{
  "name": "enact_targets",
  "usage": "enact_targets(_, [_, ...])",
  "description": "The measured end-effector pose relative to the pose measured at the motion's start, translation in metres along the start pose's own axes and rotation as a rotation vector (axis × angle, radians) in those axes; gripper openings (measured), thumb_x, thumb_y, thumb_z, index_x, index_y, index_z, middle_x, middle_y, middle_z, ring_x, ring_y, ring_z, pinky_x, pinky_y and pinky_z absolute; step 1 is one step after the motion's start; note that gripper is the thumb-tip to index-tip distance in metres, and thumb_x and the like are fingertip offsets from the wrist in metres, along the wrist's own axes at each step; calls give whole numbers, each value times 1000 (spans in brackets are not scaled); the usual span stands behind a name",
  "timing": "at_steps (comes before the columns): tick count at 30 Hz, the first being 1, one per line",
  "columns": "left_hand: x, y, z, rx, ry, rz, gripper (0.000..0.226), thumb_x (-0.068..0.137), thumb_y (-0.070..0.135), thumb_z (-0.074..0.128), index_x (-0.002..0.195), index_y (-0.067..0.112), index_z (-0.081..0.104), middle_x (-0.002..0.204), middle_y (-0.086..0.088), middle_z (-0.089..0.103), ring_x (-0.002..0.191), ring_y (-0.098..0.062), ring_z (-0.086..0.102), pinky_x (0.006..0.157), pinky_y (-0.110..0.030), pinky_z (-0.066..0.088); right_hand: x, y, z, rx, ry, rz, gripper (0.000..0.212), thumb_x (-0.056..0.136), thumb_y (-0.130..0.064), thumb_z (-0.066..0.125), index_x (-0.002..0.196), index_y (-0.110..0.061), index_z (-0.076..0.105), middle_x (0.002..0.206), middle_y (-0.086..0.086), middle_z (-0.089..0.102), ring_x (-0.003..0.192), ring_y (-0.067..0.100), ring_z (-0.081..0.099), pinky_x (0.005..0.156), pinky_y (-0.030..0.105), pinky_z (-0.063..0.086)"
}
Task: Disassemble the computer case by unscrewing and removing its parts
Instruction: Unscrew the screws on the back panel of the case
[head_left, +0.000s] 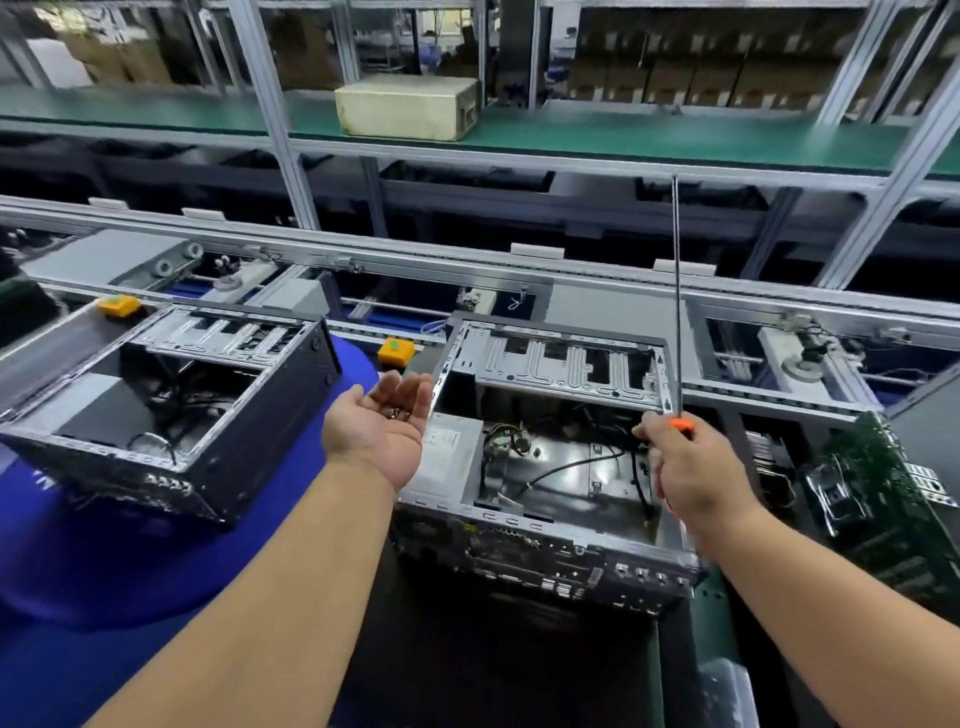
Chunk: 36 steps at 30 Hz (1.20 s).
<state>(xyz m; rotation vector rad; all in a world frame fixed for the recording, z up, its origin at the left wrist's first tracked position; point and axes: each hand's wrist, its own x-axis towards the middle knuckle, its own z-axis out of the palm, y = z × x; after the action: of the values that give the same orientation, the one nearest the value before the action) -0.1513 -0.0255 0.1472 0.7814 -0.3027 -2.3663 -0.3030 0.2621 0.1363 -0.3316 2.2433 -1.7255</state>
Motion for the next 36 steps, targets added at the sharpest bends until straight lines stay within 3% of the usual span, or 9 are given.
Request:
enact_targets(5, [25, 46, -22, 95, 75, 60, 52, 108, 27, 30, 79, 7, 68, 74, -10, 71, 65, -25, 73, 68, -33, 57, 0, -7, 56, 29, 2, 60, 58, 72, -70, 58, 96, -18, 70, 62, 3, 48, 57, 22, 41, 57, 38, 33])
enact_targets(10, [53, 56, -87, 416, 222, 150, 22, 87, 16, 47, 66, 16, 49, 58, -1, 36, 45, -17, 32, 44, -27, 26, -3, -5, 115, 98, -73, 61, 51, 81, -61, 62, 98, -14, 66, 58, 3, 44, 53, 21, 34, 52, 38, 31])
enact_targets(14, [58, 25, -148, 756, 260, 97, 12, 67, 14, 52, 59, 19, 45, 54, 0, 34, 45, -15, 28, 44, -28, 23, -10, -3, 146, 15, -53, 6, 60, 81, -63, 59, 97, -4, 60, 60, 6, 43, 56, 25, 35, 54, 40, 34])
enact_targets(17, [59, 12, -182, 987, 142, 121, 14, 75, 18, 51, 63, 23, 50, 63, -3, 40, 55, -19, 36, 50, -30, 30, -17, -2, 152, -91, -11, -72, 62, 81, -66, 56, 91, -5, 59, 60, 6, 45, 54, 22, 38, 57, 38, 35])
enact_targets(21, [65, 6, -183, 1126, -130, 314, 21, 87, 23, 47, 68, 21, 54, 67, 5, 46, 67, -16, 42, 63, -33, 37, -23, -1, 157, -185, 34, -161, 49, 89, -58, 55, 86, -9, 59, 57, -3, 47, 51, 15, 43, 55, 36, 40])
enact_targets(23, [71, 5, -174, 1165, -222, 382, 24, 92, 22, 44, 72, 13, 54, 69, 7, 48, 69, -12, 45, 65, -29, 40, -25, 0, 160, -250, 66, -224, 48, 95, -54, 55, 84, -7, 59, 55, -6, 46, 49, 10, 42, 53, 25, 41])
enact_targets(28, [92, -3, -177, 1549, -316, 488, 24, 106, 15, 43, 85, 16, 53, 82, 5, 53, 77, -15, 49, 73, -32, 38, -25, 4, 159, -237, 52, -216, 43, 104, -40, 57, 87, 0, 54, 55, -4, 42, 46, 9, 37, 45, 15, 36])
enact_targets(31, [94, -8, -182, 1822, -393, 544, 15, 98, 2, 57, 97, 15, 61, 100, 2, 55, 90, -18, 52, 80, -33, 45, -25, 5, 158, -202, 34, -196, 44, 103, -42, 55, 89, -1, 52, 56, 0, 42, 46, 12, 37, 44, 17, 36])
enact_targets(36, [90, -7, -179, 1993, -409, 543, 20, 87, -7, 63, 100, 8, 64, 110, -2, 51, 98, -23, 52, 88, -39, 50, -24, 6, 158, -179, 47, -194, 45, 104, -43, 55, 90, -1, 52, 57, 1, 42, 46, 13, 36, 43, 19, 36])
